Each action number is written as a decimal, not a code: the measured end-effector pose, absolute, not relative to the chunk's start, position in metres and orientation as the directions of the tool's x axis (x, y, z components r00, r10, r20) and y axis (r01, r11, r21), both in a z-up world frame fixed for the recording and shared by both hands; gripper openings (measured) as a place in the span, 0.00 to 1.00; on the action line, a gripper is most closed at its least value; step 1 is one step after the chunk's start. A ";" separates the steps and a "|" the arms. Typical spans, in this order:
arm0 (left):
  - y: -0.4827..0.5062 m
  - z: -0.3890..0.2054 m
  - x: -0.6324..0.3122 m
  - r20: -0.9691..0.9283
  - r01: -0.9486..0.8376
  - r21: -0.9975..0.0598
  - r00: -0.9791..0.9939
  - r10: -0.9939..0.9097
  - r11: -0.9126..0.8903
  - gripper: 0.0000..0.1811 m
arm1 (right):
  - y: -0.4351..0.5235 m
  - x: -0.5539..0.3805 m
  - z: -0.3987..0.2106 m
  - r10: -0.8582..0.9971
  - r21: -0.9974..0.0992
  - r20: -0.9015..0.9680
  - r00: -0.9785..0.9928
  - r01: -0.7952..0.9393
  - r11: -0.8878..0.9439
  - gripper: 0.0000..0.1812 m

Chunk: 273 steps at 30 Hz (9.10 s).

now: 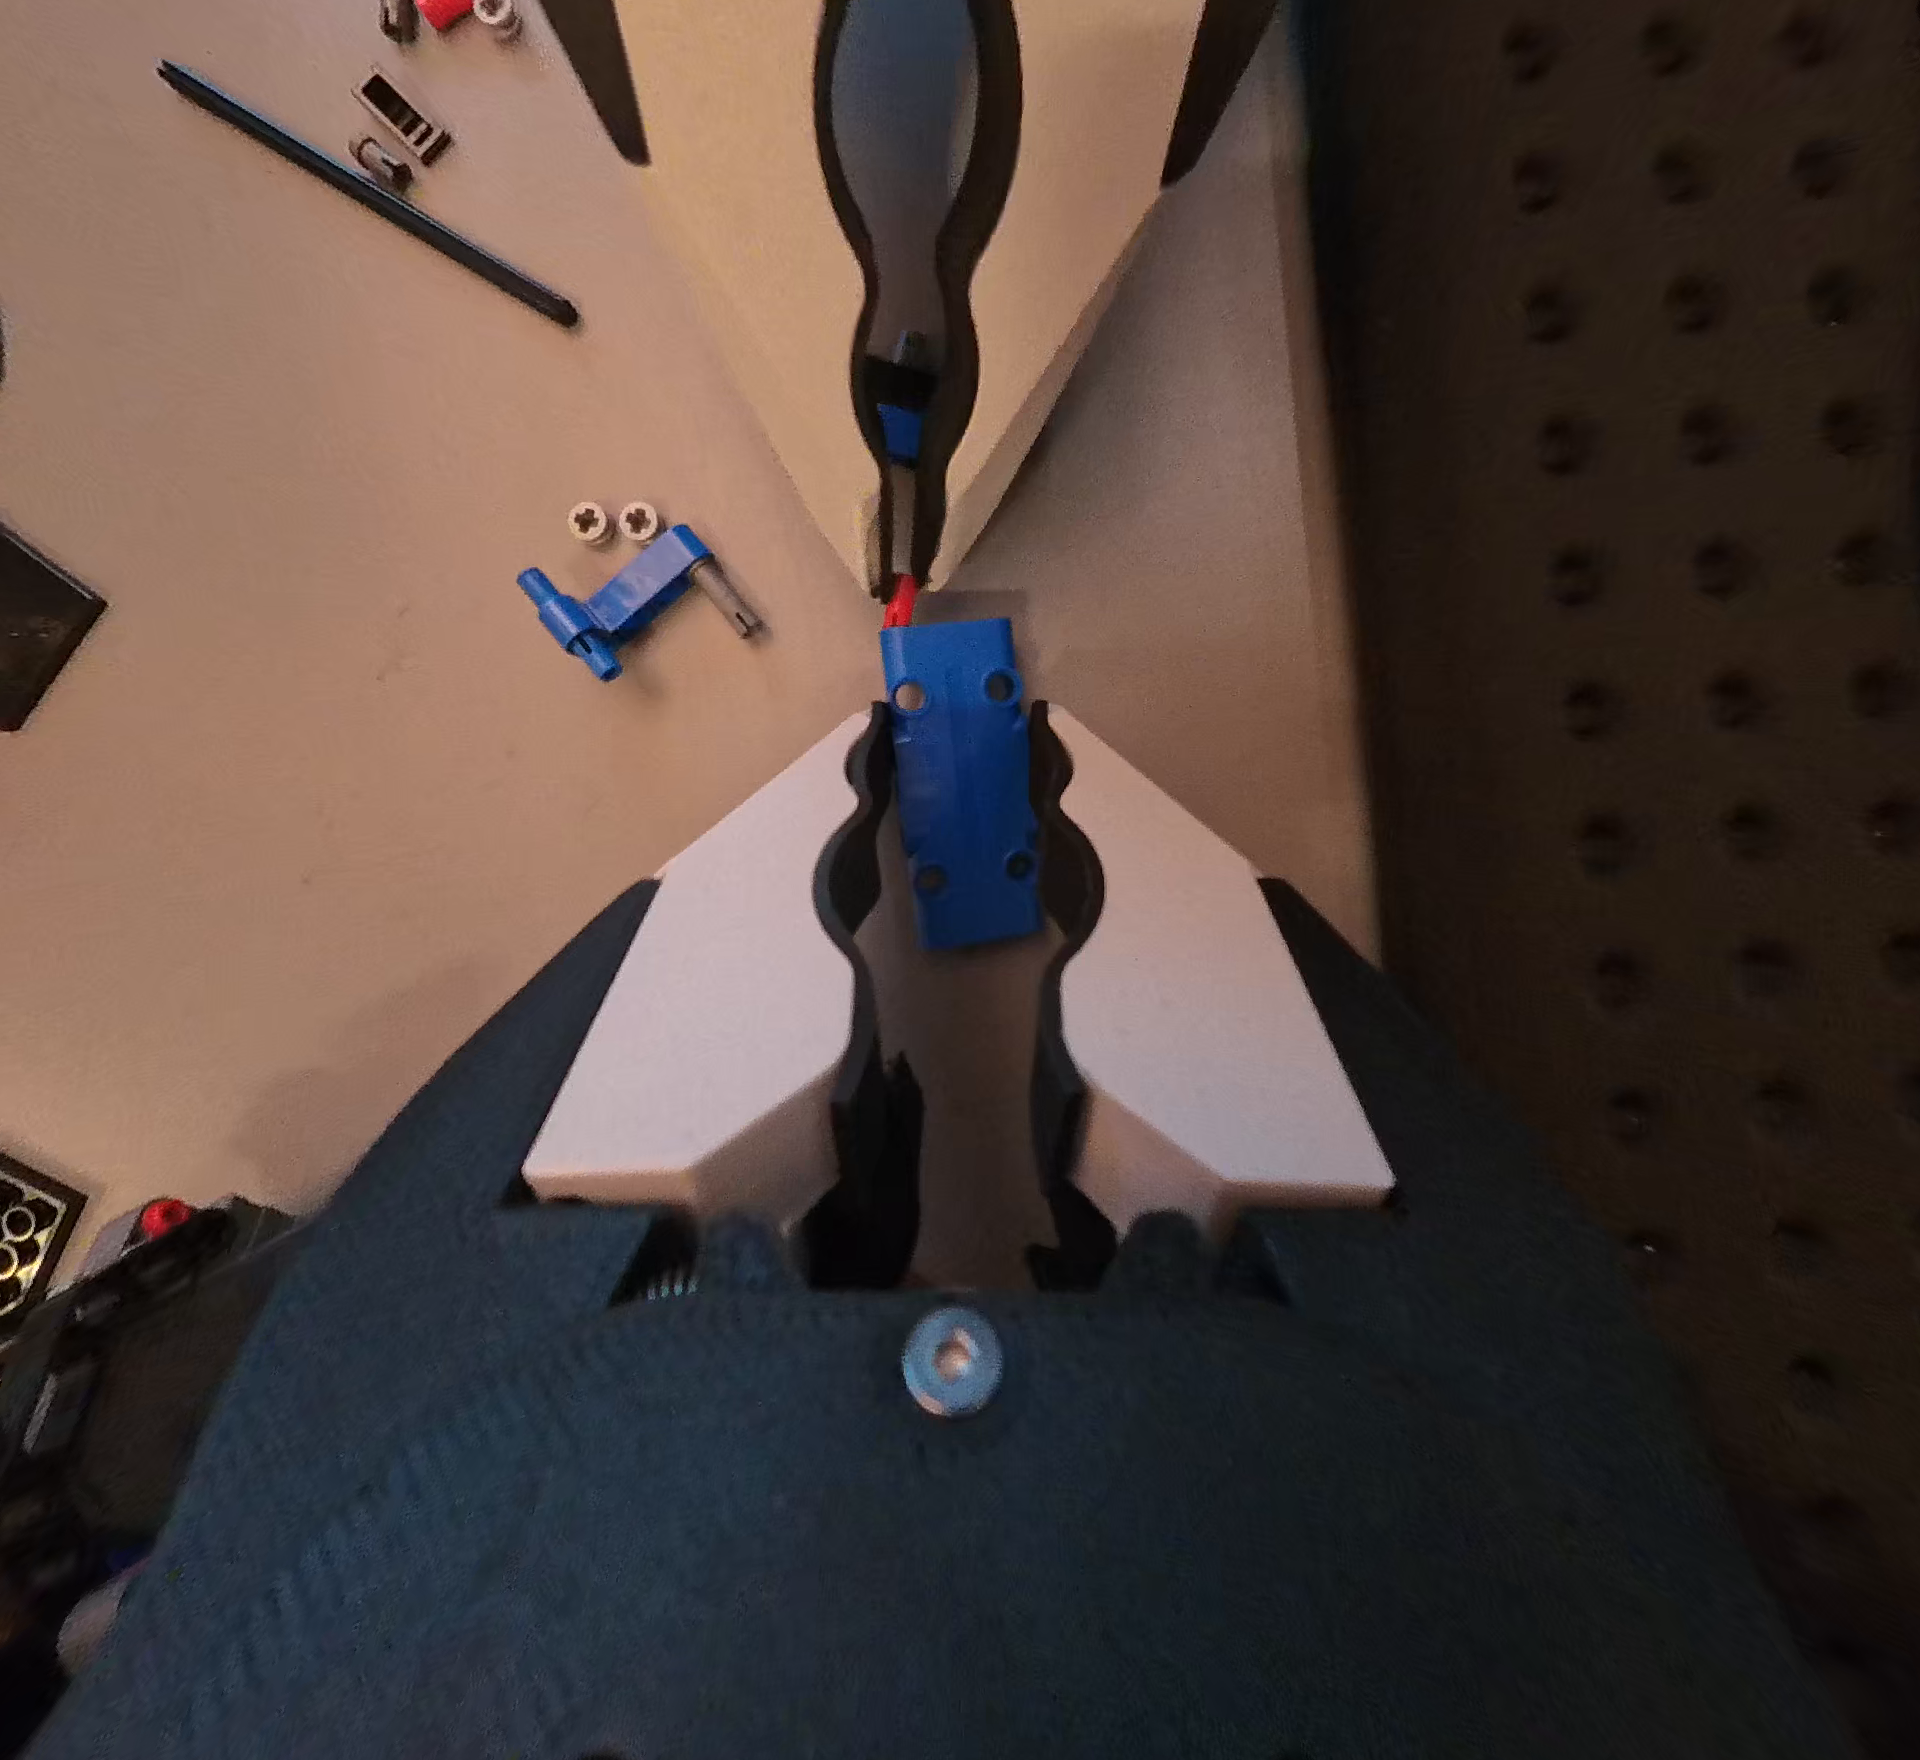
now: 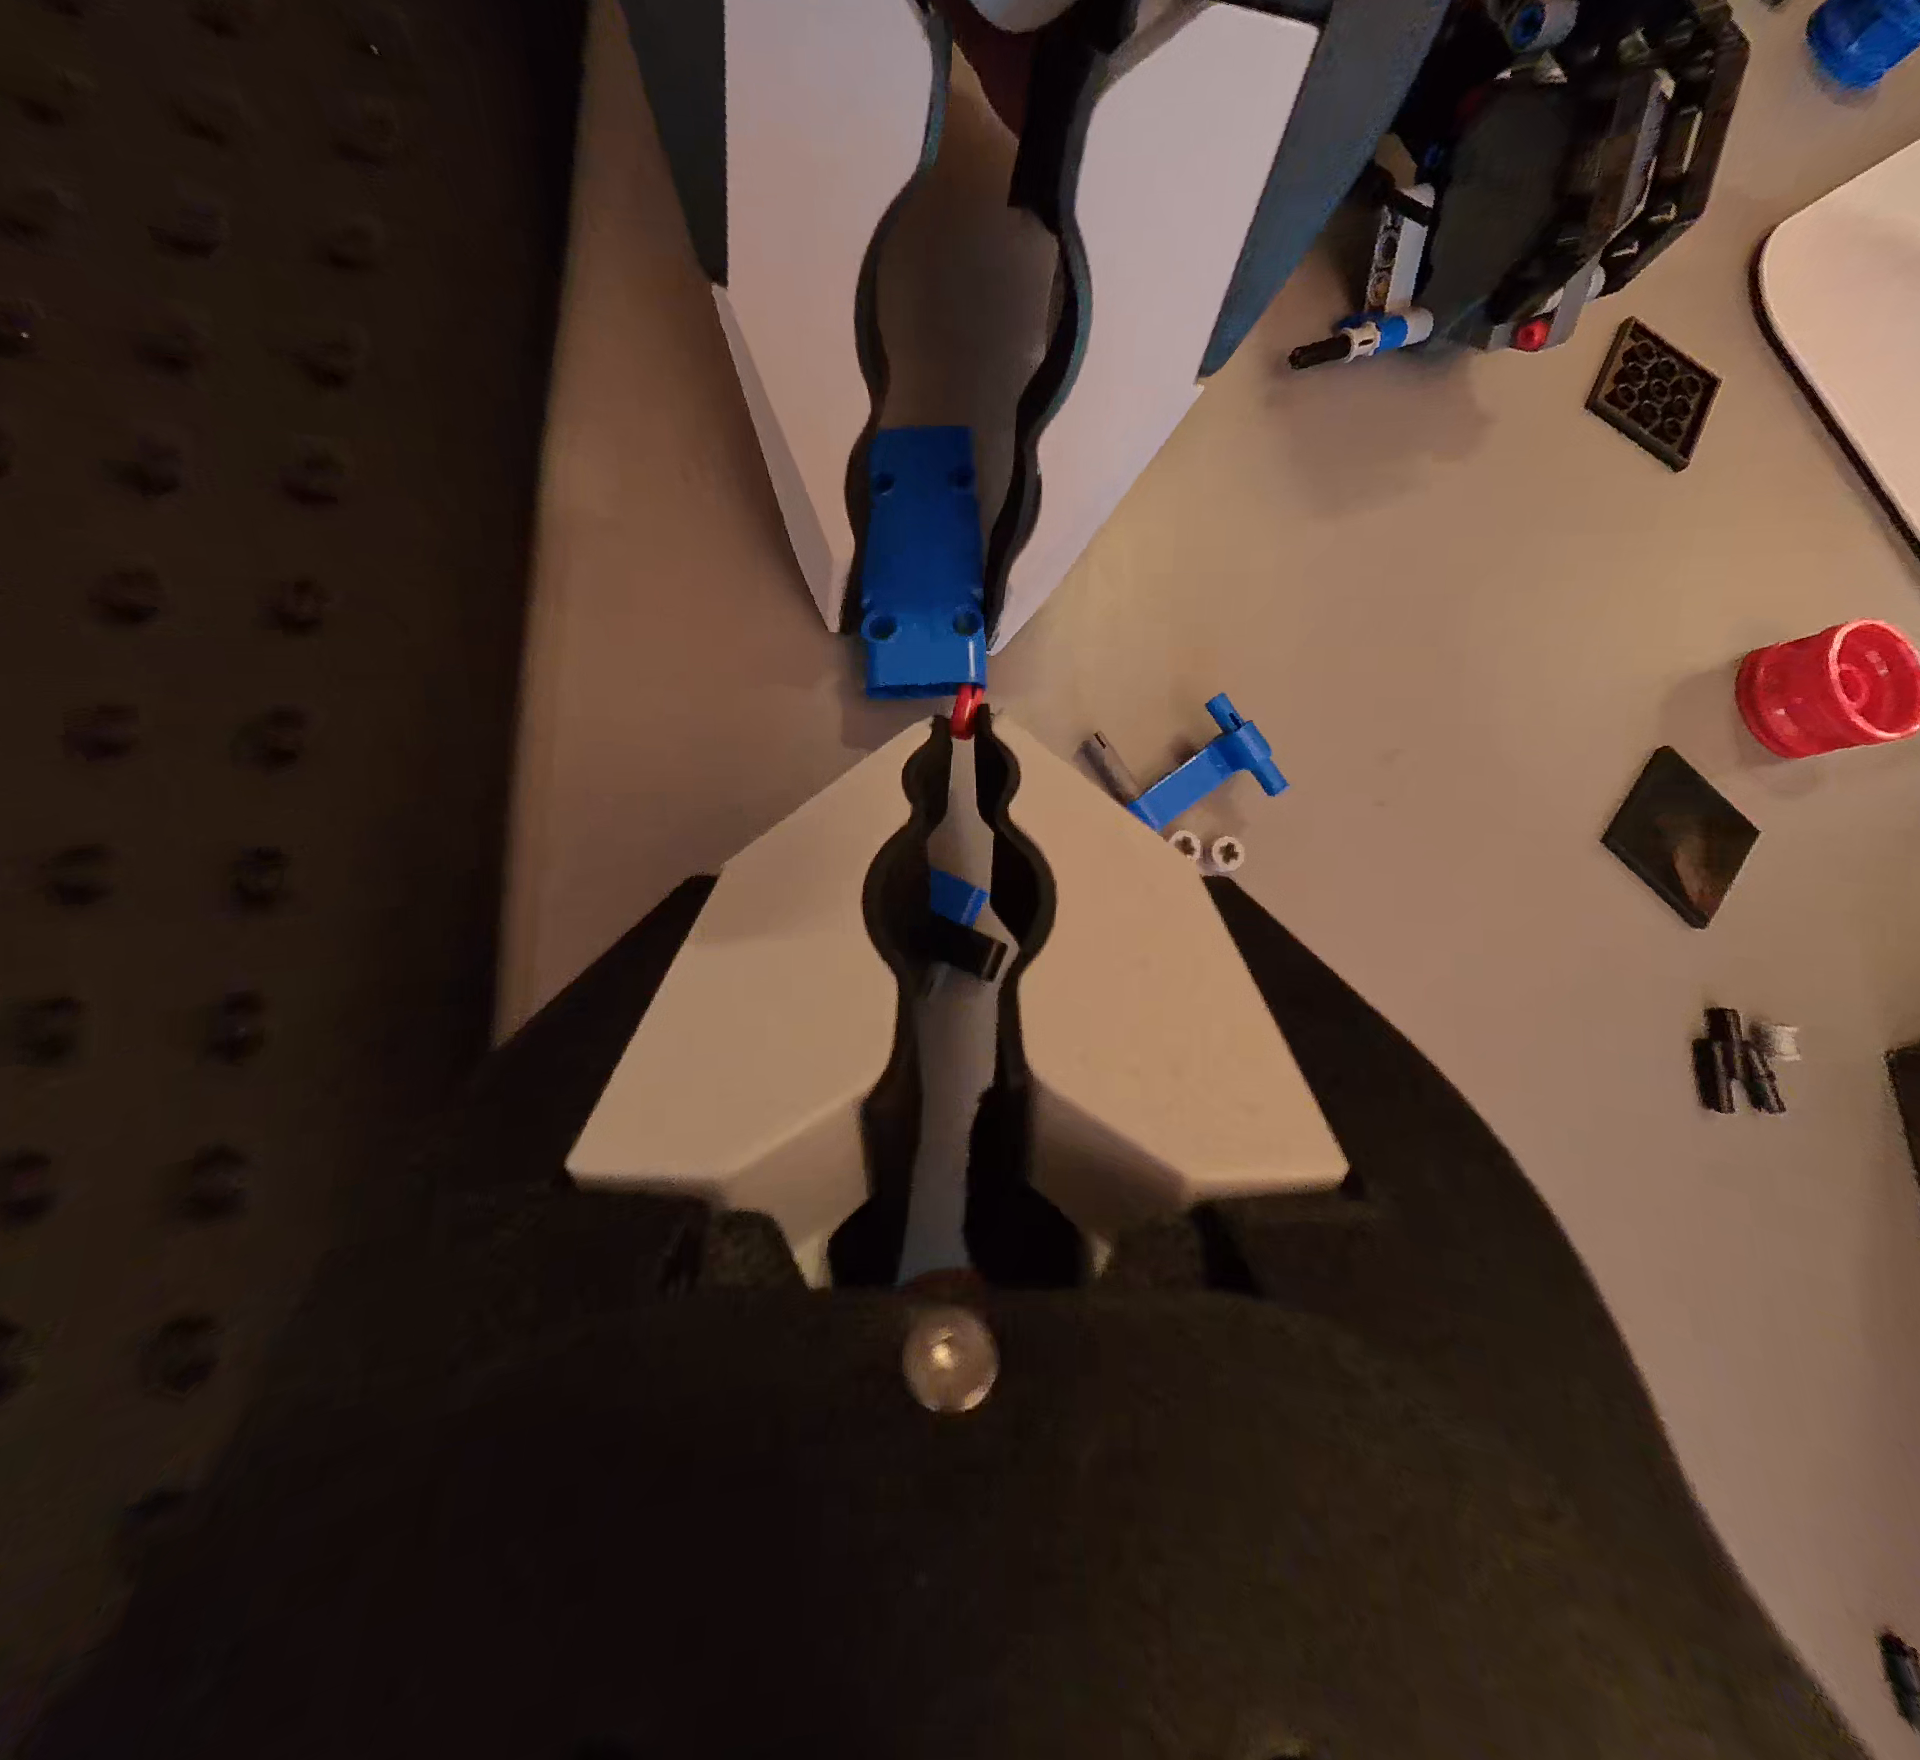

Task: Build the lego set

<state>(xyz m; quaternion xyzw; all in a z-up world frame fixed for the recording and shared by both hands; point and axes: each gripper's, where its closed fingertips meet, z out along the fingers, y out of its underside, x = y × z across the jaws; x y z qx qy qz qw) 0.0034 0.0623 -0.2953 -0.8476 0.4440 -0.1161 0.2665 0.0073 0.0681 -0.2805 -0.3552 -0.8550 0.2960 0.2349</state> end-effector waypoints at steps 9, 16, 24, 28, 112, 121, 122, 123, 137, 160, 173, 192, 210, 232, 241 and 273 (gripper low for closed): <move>0.062 -0.295 0.004 -0.043 -0.695 -0.553 0.574 -0.818 -0.459 0.13 | 0.066 0.007 -0.279 0.716 -0.657 0.241 -0.655 0.433 0.617 0.01; 0.061 -0.295 0.005 -0.060 -0.711 -0.547 0.560 -0.826 -0.443 0.13 | 0.065 0.009 -0.278 0.689 -0.661 0.242 -0.683 0.403 0.632 0.00; 0.060 -0.295 0.006 -0.076 -0.728 -0.537 0.545 -0.835 -0.426 0.13 | 0.064 0.011 -0.280 0.652 -0.653 0.231 -0.722 0.382 0.654 0.01; 0.060 -0.295 0.006 -0.090 -0.738 -0.535 0.534 -0.840 -0.412 0.13 | 0.064 0.012 -0.279 0.644 -0.672 0.195 -0.740 0.377 0.637 0.00; 0.057 -0.296 -0.002 -0.030 -0.689 -0.546 0.585 -0.811 -0.477 0.13 | 0.064 0.001 -0.285 0.750 -0.708 0.162 -0.642 0.454 0.541 0.01; 0.057 -0.296 0.000 -0.028 -0.686 -0.554 0.582 -0.813 -0.472 0.13 | 0.062 0.001 -0.282 0.755 -0.733 0.137 -0.642 0.447 0.513 0.01; 0.057 -0.296 0.000 -0.029 -0.687 -0.553 0.582 -0.813 -0.471 0.13 | 0.062 0.001 -0.282 0.756 -0.733 0.133 -0.641 0.449 0.510 0.01; 0.057 -0.296 0.000 -0.029 -0.687 -0.553 0.582 -0.813 -0.472 0.13 | 0.062 0.001 -0.283 0.757 -0.734 0.128 -0.641 0.452 0.507 0.01; 0.054 -0.296 0.000 -0.012 -0.680 -0.554 0.583 -0.812 -0.480 0.14 | 0.065 0.008 -0.292 0.749 -0.681 0.109 -0.653 0.500 0.535 0.01; 0.057 -0.296 0.004 -0.051 -0.677 -0.572 0.593 -0.804 -0.463 0.13 | 0.071 0.003 -0.291 0.784 -0.698 0.088 -0.614 0.523 0.488 0.00; 0.058 -0.295 0.004 -0.048 -0.583 -0.651 0.671 -0.740 -0.486 0.13 | 0.068 0.004 -0.290 0.807 -0.728 0.021 -0.590 0.544 0.416 0.00; 0.060 -0.294 0.005 -0.047 -0.562 -0.673 0.682 -0.730 -0.481 0.13 | 0.068 0.005 -0.292 0.809 -0.726 0.017 -0.587 0.549 0.414 0.00; 0.061 -0.294 0.007 -0.060 -0.548 -0.698 0.686 -0.725 -0.460 0.12 | 0.068 0.003 -0.292 0.772 -0.721 0.069 -0.632 0.503 0.476 0.01; 0.062 -0.295 0.008 -0.080 -0.557 -0.705 0.678 -0.731 -0.439 0.12 | 0.067 0.001 -0.292 0.793 -0.704 0.079 -0.604 0.529 0.473 0.01; 0.063 -0.295 0.009 -0.102 -0.566 -0.702 0.680 -0.726 -0.431 0.12 | 0.068 0.000 -0.292 0.850 -0.691 -0.019 -0.526 0.622 0.369 0.00; 0.064 -0.297 0.009 -0.122 -0.578 -0.705 0.670 -0.732 -0.412 0.13 | 0.069 -0.001 -0.294 0.768 -0.703 0.085 -0.634 0.508 0.497 0.01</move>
